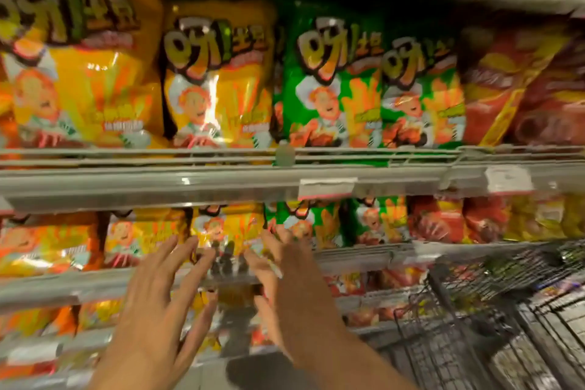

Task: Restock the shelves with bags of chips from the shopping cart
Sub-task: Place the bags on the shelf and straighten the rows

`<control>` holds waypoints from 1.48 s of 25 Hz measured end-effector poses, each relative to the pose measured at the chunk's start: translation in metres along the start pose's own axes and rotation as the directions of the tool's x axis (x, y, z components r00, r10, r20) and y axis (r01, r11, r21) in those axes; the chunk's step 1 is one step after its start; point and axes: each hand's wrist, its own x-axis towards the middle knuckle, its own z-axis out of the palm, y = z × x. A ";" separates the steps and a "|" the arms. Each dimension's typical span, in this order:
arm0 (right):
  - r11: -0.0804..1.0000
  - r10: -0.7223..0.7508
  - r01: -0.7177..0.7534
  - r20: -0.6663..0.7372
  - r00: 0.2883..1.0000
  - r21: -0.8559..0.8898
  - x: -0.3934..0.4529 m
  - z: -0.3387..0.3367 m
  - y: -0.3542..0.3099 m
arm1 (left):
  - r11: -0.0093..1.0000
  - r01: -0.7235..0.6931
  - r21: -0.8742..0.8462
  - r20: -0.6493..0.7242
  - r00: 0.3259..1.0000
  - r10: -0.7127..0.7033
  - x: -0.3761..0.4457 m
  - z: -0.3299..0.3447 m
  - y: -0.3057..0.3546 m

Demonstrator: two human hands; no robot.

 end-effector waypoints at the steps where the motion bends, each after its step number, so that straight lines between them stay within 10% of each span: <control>1: 0.999 0.040 -0.039 -0.060 0.997 0.012 -0.012 0.011 0.009 | 0.999 0.044 0.014 0.097 0.994 -0.045 -0.013 0.011 -0.009; 9: 0.945 0.223 -0.261 -0.199 0.954 -0.197 0.021 0.027 0.074 | 0.977 0.159 0.144 0.389 0.898 -0.204 -0.008 0.066 -0.026; 21: 0.811 0.294 -0.364 -0.218 0.931 -0.459 0.081 0.023 0.073 | 0.948 0.203 0.245 0.442 0.847 -0.296 -0.011 0.112 -0.024; 25: 0.898 0.135 -0.295 -0.435 0.890 -0.326 0.084 0.053 0.029 | 0.986 0.165 0.033 0.400 0.902 -0.164 -0.020 0.104 -0.034; 30: 0.999 -0.008 0.018 -0.337 0.942 0.028 0.098 0.107 -0.071 | 0.996 0.087 -0.015 0.162 0.983 -0.083 -0.053 0.064 -0.115; 37: 0.998 0.061 -0.063 -0.165 0.984 -0.010 0.150 0.142 -0.146 | 0.999 -0.047 0.014 0.378 0.925 0.038 -0.051 0.033 -0.193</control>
